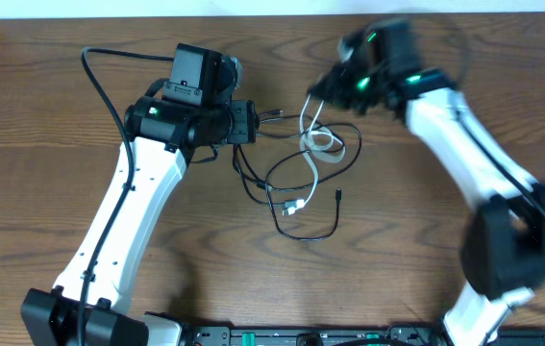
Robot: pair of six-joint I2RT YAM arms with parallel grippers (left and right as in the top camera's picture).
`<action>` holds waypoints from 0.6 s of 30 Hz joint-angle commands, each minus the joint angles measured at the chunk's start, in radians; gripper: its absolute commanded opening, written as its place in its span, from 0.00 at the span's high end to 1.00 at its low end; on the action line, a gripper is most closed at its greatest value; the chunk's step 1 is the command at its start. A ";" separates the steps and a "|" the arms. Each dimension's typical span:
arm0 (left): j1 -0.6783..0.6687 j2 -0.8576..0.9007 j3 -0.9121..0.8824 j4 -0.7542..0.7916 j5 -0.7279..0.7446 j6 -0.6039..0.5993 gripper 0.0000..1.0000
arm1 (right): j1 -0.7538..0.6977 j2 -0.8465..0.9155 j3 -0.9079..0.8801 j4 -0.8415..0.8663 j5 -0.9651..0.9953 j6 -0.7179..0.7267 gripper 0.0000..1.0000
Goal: Untangle cables
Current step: 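Grasp the white cable with the right gripper and pull it right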
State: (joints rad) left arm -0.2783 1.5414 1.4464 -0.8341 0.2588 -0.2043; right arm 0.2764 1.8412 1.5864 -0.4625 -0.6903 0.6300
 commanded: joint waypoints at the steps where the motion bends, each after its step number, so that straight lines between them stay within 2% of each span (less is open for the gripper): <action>1: 0.005 0.007 0.012 -0.003 -0.010 0.017 0.44 | -0.012 -0.156 0.080 -0.003 -0.004 -0.034 0.98; 10: 0.005 0.007 0.012 -0.003 -0.010 0.017 0.44 | -0.015 -0.401 0.133 -0.003 0.212 0.009 0.98; 18: 0.005 0.007 0.012 -0.003 -0.010 0.017 0.44 | -0.015 -0.431 0.133 -0.026 0.290 0.039 0.98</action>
State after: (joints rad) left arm -0.2775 1.5414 1.4464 -0.8341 0.2592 -0.2043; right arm 0.2611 1.4055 1.7119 -0.4881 -0.4599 0.6441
